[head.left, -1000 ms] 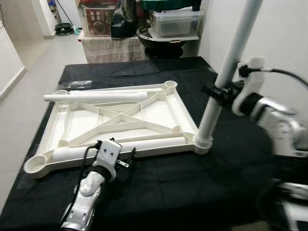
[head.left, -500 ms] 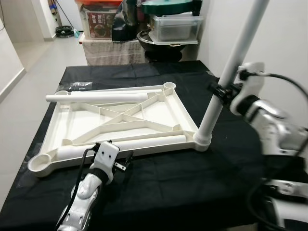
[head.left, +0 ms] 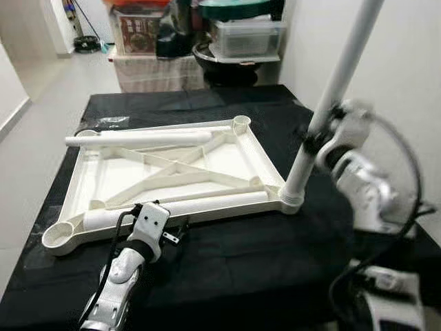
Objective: Building children table
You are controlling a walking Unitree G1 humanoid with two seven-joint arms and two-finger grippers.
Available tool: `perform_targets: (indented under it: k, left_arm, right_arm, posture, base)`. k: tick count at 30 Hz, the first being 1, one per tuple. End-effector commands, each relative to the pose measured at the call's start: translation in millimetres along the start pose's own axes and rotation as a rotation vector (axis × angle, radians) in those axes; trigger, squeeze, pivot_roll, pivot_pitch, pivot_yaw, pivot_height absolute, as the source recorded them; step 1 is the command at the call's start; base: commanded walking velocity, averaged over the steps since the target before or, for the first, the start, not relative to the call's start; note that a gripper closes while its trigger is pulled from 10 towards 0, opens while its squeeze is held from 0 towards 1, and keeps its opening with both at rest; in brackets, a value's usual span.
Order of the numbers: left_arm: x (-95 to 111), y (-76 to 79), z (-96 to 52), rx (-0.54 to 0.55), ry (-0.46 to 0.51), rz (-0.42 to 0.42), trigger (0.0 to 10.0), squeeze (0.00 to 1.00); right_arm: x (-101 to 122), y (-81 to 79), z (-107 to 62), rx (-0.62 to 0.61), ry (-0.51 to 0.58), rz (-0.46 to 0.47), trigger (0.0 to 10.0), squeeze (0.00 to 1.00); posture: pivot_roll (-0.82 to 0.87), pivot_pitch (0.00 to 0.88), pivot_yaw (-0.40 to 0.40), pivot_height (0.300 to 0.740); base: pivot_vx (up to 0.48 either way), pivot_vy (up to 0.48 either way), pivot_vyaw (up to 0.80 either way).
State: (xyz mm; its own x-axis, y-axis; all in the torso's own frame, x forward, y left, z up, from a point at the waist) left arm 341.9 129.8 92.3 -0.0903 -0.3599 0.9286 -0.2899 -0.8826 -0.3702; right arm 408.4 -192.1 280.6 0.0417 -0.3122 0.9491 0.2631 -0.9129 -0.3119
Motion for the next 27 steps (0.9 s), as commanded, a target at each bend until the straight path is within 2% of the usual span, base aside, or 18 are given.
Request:
perform_targets:
  k: [1, 2, 4, 6, 7, 8, 9, 13, 15, 16, 18, 19, 20, 22, 23, 25, 26, 27]
  left_arm:
    - [-9, 5.5, -2.6, -0.012, -0.036, 0.000, 10.0, 0.00]
    - [-9, 6.8, -2.5, -0.014, -0.035, -0.001, 10.0, 0.00]
    - [-9, 7.4, -2.5, -0.015, -0.035, -0.002, 10.0, 0.00]
    - [-9, 5.5, -2.3, -0.012, -0.035, 0.000, 10.0, 0.00]
    - [-9, 5.5, -2.3, -0.012, -0.035, 0.000, 10.0, 0.00]
    - [-9, 4.3, -2.3, -0.010, -0.035, 0.001, 10.0, 0.00]
    - [-9, 3.0, -2.8, -0.006, -0.037, 0.004, 10.0, 0.00]
    - [-10, 3.0, -3.8, -0.006, -0.039, 0.005, 10.0, 0.00]
    - [-11, 4.3, -4.8, -0.009, -0.042, 0.006, 10.0, 0.00]
    - [-11, 4.3, -4.8, -0.009, -0.042, 0.006, 10.0, 0.00]
    - [-12, 5.1, -5.2, -0.013, -0.044, 0.008, 10.0, 0.00]
    - [-12, 5.1, -5.2, -0.013, -0.044, 0.008, 10.0, 0.00]
    - [-11, 4.8, -4.9, -0.015, -0.044, 0.009, 10.0, 0.00]
    - [-11, 4.8, -4.9, -0.015, -0.044, 0.009, 10.0, 0.00]
    - [-11, 4.4, -4.5, -0.016, -0.043, 0.010, 10.0, 0.00]
    - [-9, 4.7, -2.1, -0.022, -0.038, 0.013, 10.0, 0.00]
    - [-9, 4.7, -2.1, -0.022, -0.038, 0.013, 10.0, 0.00]
    - [-8, 4.9, -1.4, -0.023, -0.035, 0.013, 10.0, 0.00]
  right_arm:
    - [15, -22.2, -7.1, 0.263, 0.014, -0.054, 10.0, 0.00]
    - [22, -23.2, -13.8, 0.357, 0.010, -0.087, 10.0, 0.00]
    - [25, -22.2, -17.6, 0.387, 0.010, -0.102, 10.0, 0.00]
    - [17, -7.5, -16.6, 0.381, -0.032, -0.133, 10.0, 0.00]
    - [17, -7.5, -16.6, 0.381, -0.032, -0.133, 10.0, 0.00]
    - [10, -4.1, -17.9, 0.396, -0.063, -0.150, 4.0, 0.00]
    - [-2, -2.5, -21.8, 0.439, -0.108, -0.161, 0.0, 0.00]
    - [-11, 2.1, -20.0, 0.422, -0.136, -0.172, 0.0, 0.00]
    - [-26, 13.6, -9.5, 0.308, -0.189, -0.193, 0.0, 0.00]
    - [-26, 13.6, -9.5, 0.308, -0.189, -0.193, 0.0, 0.00]
    - [-33, 25.2, 5.1, 0.116, -0.177, -0.187, 0.0, 0.00]
    - [-33, 25.2, 5.1, 0.116, -0.177, -0.187, 0.0, 0.00]
    - [-35, 29.5, 11.6, -0.013, -0.138, -0.166, 0.0, 0.00]
    - [-35, 29.5, 11.6, -0.013, -0.138, -0.166, 0.0, 0.00]
    - [-37, 36.3, 14.4, -0.144, -0.101, -0.121, 0.0, 0.00]
    - [-56, 42.7, -0.7, -0.461, -0.044, 0.001, 0.0, 0.00]
    - [-56, 42.7, -0.7, -0.461, -0.044, 0.001, 0.0, 0.00]
    - [-73, 32.5, -8.2, -0.512, -0.065, 0.034, 0.0, 0.00]
  posture:
    - [-0.02, 0.000, -0.043, 0.740]
    - [-0.02, 0.000, -0.045, 0.740]
    - [-0.02, 0.000, -0.045, 0.740]
    - [-0.02, 0.000, -0.047, 0.740]
    - [-0.02, 0.000, -0.047, 0.740]
    - [-0.01, 0.000, -0.052, 0.740]
    - [0.00, 0.000, -0.056, 0.740]
    - [0.00, 0.000, -0.057, 0.740]
    - [0.00, 0.000, -0.055, 0.740]
    - [0.00, 0.000, -0.055, 0.740]
    - [0.00, 0.000, -0.049, 0.740]
    - [0.00, 0.000, -0.049, 0.740]
    - [-0.01, 0.000, -0.044, 0.740]
    - [-0.01, 0.000, -0.044, 0.740]
    - [-0.01, 0.000, -0.043, 0.740]
    - [-0.01, 0.000, -0.042, 0.740]
    - [-0.01, 0.000, -0.042, 0.740]
    - [0.00, 0.000, -0.040, 0.740]
  base:
    - [0.000, 0.000, 0.00]
    - [0.000, 0.000, 0.00]
    - [0.000, 0.000, 0.00]
    - [0.000, 0.000, 0.00]
    - [0.000, 0.000, 0.00]
    - [0.000, 0.000, 0.00]
    - [0.000, 0.000, 0.00]
    - [0.000, 0.000, 0.00]
    - [0.000, 0.000, 0.00]
    - [0.000, 0.000, 0.00]
    - [0.000, 0.000, 0.00]
    - [0.000, 0.000, 0.00]
    - [0.000, 0.000, 0.00]
    - [0.000, 0.000, 0.00]
    - [0.000, 0.000, 0.00]
    - [0.000, 0.000, 0.00]
    - [0.000, 0.000, 0.00]
    - [0.000, 0.000, 0.00]
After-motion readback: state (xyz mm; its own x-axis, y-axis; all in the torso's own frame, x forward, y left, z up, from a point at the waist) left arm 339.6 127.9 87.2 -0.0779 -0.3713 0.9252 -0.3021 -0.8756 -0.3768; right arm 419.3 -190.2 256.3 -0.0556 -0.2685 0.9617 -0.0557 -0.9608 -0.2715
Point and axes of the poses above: a point about 5 cm out from each wrist's last joint towards the gripper, its own z axis pointing out of the wrist towards the gripper, its own x axis along the axis of the wrist's last joint, y = z × x, the point moved 6 cm from there along z, pointing out of the wrist towards the gripper, and after that the axes turned 9 degrees about z, right-handed, at the moved point
